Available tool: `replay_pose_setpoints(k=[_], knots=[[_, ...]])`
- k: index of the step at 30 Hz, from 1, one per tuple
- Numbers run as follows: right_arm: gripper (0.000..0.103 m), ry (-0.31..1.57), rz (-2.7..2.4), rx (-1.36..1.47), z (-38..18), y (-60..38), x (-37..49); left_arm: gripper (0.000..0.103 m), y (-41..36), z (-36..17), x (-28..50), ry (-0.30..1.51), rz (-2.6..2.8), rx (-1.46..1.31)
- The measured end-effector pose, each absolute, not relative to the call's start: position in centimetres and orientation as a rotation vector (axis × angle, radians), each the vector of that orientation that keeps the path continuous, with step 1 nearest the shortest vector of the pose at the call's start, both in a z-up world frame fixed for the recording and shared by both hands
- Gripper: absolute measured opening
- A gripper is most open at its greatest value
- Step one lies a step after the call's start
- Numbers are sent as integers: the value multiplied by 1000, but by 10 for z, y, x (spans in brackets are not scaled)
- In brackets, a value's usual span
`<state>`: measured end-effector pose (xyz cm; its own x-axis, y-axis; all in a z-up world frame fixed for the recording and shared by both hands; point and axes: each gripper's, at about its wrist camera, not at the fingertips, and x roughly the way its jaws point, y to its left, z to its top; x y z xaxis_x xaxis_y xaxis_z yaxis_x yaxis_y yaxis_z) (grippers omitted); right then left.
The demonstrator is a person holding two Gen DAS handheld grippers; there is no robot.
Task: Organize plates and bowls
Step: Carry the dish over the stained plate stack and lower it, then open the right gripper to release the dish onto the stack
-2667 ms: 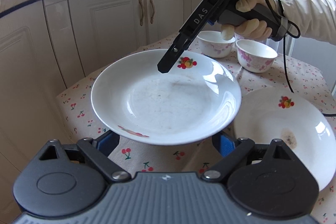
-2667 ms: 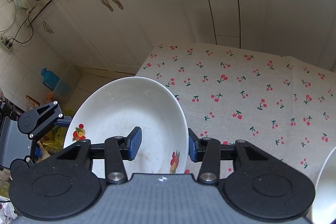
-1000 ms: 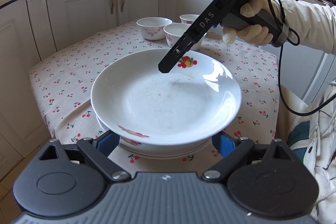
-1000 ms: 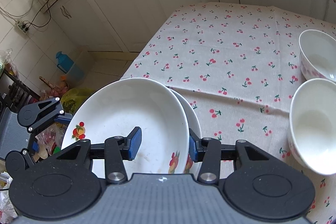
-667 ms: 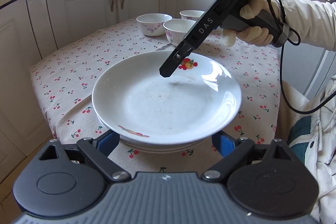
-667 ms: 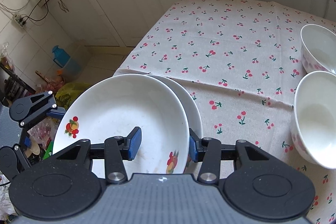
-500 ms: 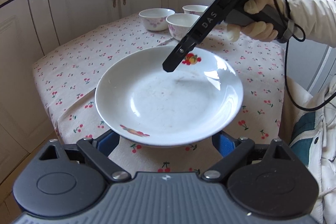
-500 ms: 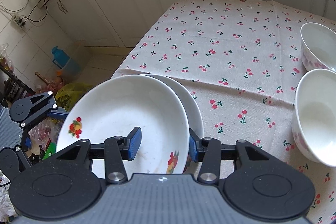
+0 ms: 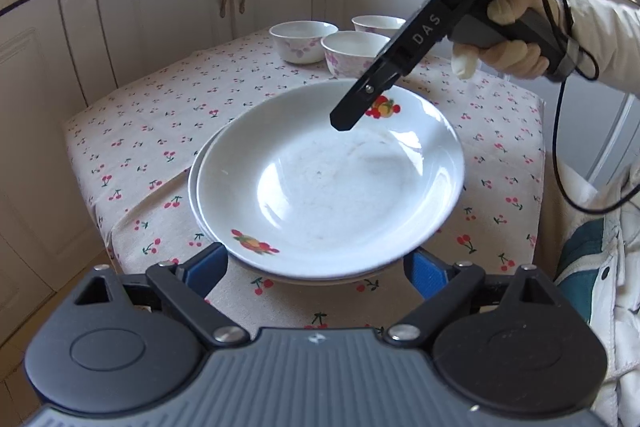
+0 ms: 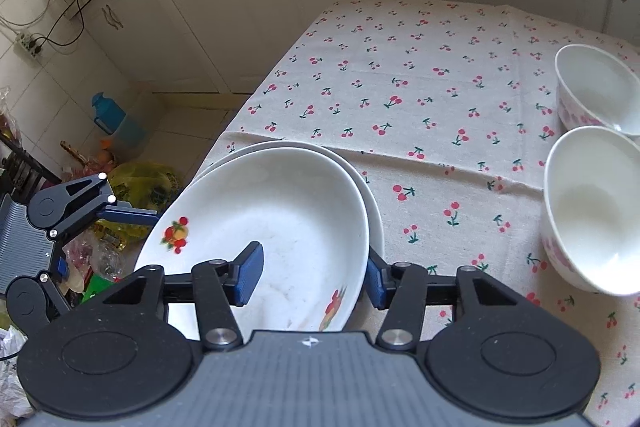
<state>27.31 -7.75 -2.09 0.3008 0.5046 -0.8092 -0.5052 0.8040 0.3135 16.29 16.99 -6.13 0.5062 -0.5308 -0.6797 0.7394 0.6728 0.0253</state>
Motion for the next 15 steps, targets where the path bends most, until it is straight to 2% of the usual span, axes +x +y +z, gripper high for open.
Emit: replay_pose_setpoints(k=[6,10,15], knots=[[61,1073,662,-19,-16,-78,265,95,165,-60,159,669,-787,364],[68,1059,666,-43,-15,-76,256,95,166,-60,159,677,-780,346],[71,1052,661,-73,-13,-71,252,95,165,-58,158,673,-782,345]])
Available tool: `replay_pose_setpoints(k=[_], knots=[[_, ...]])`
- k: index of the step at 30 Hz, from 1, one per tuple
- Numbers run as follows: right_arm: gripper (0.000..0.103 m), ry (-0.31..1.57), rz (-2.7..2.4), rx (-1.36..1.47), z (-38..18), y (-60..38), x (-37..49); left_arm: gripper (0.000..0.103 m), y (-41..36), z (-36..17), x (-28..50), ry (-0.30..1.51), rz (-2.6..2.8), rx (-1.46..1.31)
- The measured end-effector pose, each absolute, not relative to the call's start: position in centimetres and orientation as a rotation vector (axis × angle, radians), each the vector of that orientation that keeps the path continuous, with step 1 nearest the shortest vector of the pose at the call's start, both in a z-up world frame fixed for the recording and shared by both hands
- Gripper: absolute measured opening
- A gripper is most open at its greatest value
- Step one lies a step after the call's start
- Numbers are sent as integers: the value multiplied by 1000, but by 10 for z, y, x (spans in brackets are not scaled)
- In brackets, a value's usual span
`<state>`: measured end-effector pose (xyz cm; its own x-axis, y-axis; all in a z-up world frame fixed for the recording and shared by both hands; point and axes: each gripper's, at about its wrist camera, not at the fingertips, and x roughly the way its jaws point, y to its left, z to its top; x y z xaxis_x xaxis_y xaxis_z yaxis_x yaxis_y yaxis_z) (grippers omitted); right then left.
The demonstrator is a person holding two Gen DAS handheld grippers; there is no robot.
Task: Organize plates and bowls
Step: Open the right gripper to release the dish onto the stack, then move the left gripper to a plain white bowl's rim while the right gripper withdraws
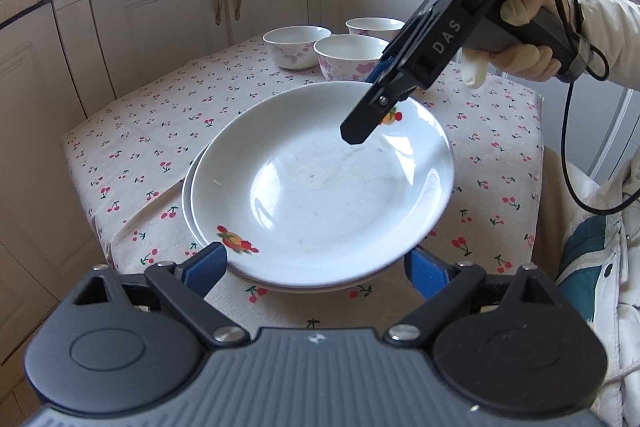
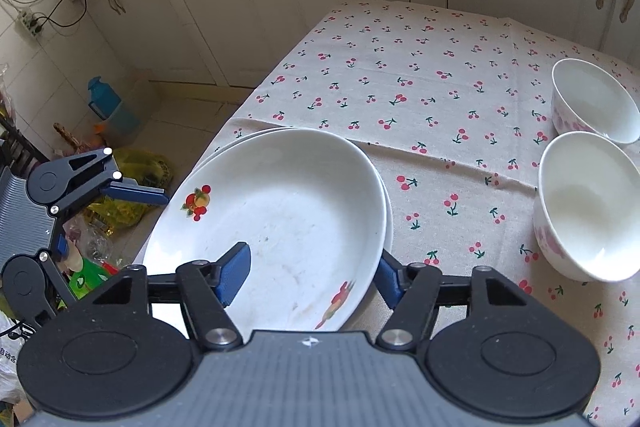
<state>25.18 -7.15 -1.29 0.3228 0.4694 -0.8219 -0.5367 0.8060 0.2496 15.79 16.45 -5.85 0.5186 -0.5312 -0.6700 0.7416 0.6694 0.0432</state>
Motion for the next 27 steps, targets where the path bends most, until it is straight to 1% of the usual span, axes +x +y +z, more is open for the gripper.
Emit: replay_pose_setpoints(k=[2,4,7,12,14,15,17,22,27], knots=[[72,1051,660,-80,-12,-70,251,95,164,-57,157,671,-790,341],[78,1048,663,-80,-13,-71,250,95,162,-57,157,669,-790,348],[84,1040,654,-84,-12,-71,248,95,163,-56,157,664,-787,319],[85,994,648,-102,-10,-76,239,95,170,-45,158,638,-743,228],[93,948,638,-124,-6,-78,232,96,170,-42,157,631,-725,196],[99,917,631,-138,-4,-79,228,96,169,-40,156,631,-707,186],[103,852,633,-148,1,-83,217,96,165,-36,153,627,-684,175],[103,752,601,-170,1,-97,193,98,147,-31,144,643,-649,167],[103,699,515,-186,-7,-119,173,99,126,-25,139,651,-619,155]])
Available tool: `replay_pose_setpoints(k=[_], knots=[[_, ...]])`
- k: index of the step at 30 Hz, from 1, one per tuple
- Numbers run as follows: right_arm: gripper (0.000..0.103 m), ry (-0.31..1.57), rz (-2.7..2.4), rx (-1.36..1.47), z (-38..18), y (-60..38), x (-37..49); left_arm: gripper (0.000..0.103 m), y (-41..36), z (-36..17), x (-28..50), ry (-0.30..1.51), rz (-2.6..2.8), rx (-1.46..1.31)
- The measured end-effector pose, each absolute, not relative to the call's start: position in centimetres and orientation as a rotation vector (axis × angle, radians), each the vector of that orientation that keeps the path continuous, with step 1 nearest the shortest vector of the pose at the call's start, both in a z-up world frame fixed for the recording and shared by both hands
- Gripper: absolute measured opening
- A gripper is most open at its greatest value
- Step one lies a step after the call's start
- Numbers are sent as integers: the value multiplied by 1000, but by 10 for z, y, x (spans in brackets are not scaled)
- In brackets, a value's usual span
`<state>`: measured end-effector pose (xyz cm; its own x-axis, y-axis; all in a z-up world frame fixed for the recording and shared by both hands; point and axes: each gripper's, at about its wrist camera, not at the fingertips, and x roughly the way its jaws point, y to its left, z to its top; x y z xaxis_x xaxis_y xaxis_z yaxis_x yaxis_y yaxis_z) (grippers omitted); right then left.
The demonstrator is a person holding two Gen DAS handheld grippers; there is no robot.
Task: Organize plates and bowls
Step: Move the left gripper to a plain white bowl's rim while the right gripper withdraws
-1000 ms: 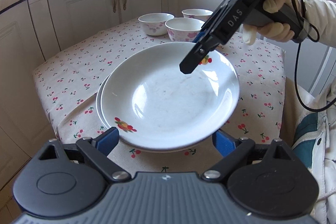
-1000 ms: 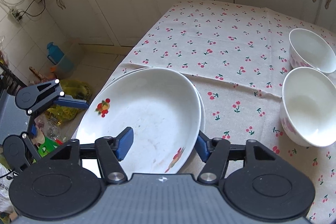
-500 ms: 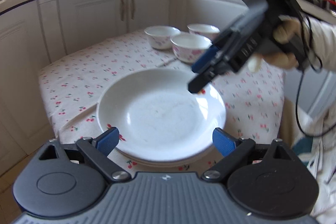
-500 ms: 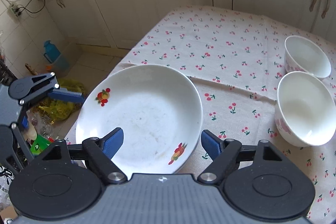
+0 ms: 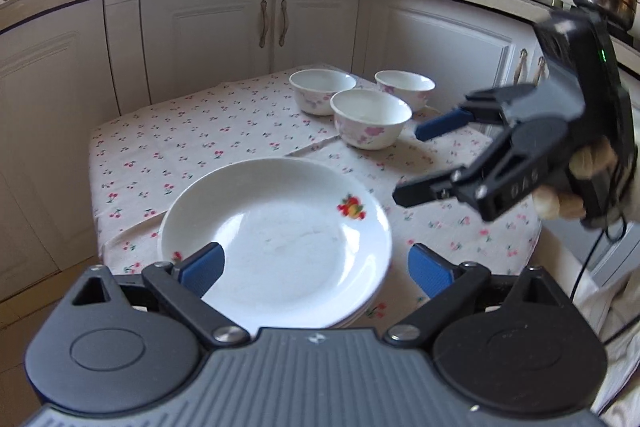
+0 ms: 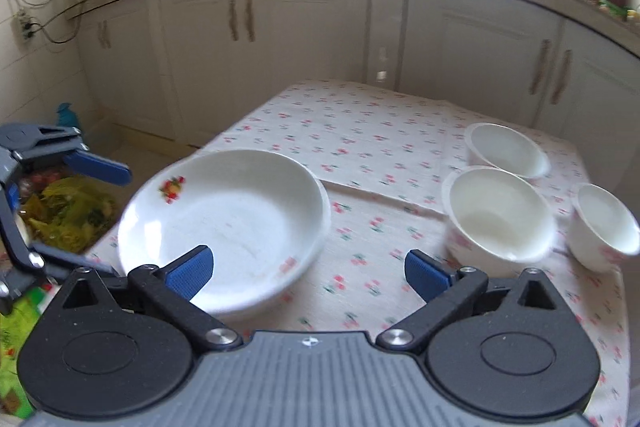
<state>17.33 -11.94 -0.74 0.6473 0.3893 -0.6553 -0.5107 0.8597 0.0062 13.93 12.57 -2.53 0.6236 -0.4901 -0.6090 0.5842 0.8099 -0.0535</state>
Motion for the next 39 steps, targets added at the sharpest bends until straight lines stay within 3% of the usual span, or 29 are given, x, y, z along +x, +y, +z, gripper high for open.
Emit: replay_pose_setpoints(k=[20,39], knots=[[103,598,272,-189,-23,-196,155,99,25,-7,175,650,-654,204],[103,629,234,-144,-40,-217,213,101,-57,-16,306,777,-582,195]])
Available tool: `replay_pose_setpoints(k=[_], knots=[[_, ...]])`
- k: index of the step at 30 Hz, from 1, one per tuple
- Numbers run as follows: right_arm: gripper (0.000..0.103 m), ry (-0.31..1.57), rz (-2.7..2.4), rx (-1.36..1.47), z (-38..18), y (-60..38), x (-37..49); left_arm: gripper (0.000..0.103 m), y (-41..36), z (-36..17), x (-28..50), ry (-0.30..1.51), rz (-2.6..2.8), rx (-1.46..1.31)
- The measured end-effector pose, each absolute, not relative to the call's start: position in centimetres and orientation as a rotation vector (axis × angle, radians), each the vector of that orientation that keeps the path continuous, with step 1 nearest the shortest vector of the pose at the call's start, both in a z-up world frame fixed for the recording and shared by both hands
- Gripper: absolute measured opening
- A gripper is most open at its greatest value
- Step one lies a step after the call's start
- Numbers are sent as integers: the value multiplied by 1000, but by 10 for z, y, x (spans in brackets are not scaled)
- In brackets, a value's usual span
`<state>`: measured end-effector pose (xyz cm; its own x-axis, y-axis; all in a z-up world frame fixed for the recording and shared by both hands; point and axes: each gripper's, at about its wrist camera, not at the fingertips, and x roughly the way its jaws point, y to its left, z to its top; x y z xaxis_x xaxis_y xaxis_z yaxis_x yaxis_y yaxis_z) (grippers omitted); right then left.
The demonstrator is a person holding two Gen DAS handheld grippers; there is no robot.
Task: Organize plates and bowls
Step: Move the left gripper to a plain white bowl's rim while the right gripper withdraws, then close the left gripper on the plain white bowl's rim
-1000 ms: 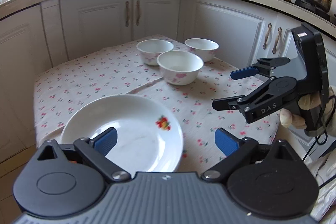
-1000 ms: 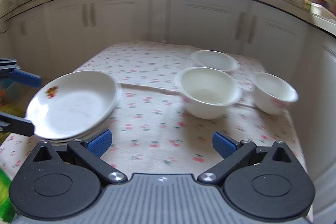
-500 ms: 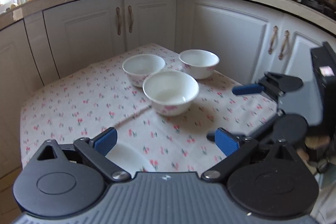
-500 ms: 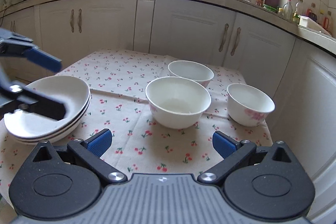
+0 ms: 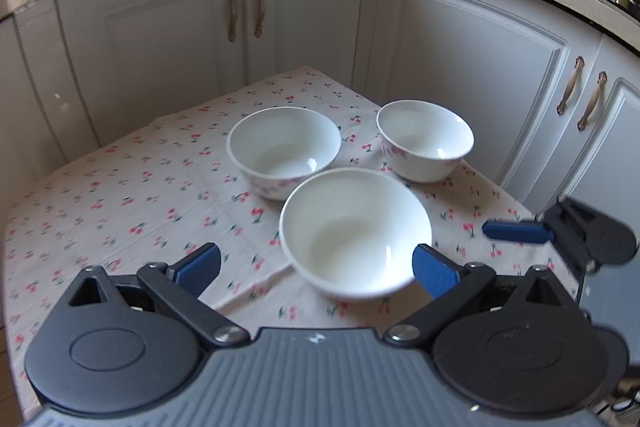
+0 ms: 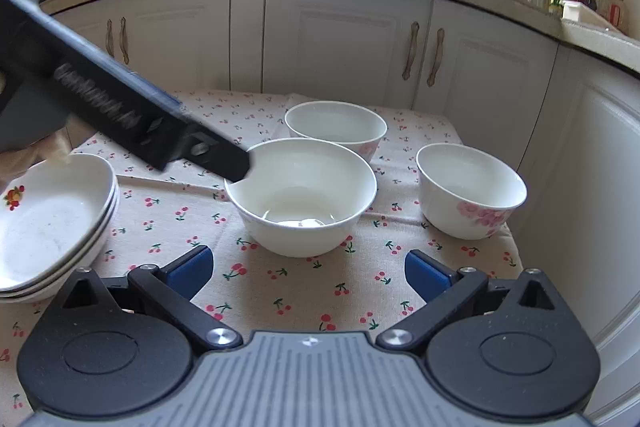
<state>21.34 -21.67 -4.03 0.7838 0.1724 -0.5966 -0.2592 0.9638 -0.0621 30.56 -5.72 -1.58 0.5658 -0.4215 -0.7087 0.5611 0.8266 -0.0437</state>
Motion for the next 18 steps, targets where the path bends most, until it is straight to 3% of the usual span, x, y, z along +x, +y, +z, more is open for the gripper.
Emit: replay_pose_setpoints(k=[7,14,18], knots=[[103,644,240,-164,-47,-212,236,98,-73,-32,340,827,-589,192],[102,636,260,-207,-54,-202,248,79,-81,-46,359,872,-605,202],[95,643,277,-205,-57,-201,253,75,-82,-47,360,873,-631,196]])
